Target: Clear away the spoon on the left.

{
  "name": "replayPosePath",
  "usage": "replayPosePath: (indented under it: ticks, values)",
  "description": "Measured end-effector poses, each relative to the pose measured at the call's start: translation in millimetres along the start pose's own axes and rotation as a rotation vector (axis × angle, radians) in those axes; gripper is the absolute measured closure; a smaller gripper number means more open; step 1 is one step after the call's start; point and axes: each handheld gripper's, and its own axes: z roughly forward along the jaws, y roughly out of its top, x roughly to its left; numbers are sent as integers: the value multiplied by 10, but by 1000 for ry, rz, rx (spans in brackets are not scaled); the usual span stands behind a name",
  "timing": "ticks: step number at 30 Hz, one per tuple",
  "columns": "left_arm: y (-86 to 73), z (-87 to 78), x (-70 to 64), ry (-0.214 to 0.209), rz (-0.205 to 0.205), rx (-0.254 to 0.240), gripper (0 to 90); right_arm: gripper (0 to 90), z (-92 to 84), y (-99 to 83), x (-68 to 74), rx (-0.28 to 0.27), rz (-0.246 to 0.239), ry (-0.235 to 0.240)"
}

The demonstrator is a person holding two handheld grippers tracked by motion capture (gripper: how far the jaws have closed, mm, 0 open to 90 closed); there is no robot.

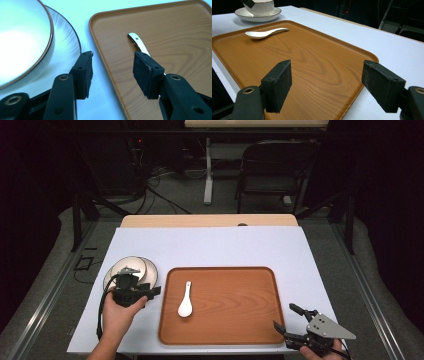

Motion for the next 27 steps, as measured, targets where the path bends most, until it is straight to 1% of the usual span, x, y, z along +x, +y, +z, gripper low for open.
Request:
replayPosePath:
  ticks: [1, 4, 7, 11, 16, 21, 24, 27]
  values:
    - [-38, -10, 9, 1, -7, -6, 498, 237, 1, 0, -1, 1, -1, 1]
    - [-117, -26, 19, 2, -12, -17, 498, 237, 1, 1, 3, 0, -2, 0]
    - [-192, -56, 31, 12, -4, -33, 498, 237, 0, 1, 2, 0, -1, 0]
    - [-278, -77, 46, 8, 1, -59, 500, 237, 1, 0, 2, 1, -1, 0]
    - [-371, -65, 59, 18, 24, -61, 496, 237, 3, 1, 1, 4, -2, 0]
    - [-445, -46, 83, 17, 10, -73, 494, 237, 4, 1, 3, 4, 0, 1]
    - [-482, -21, 86, 24, 13, -57, 494, 237, 5, 1, 2, 4, -2, 1]
    - [-497, -16, 98, 27, 7, -59, 494, 237, 4, 1, 2, 4, 0, 1]
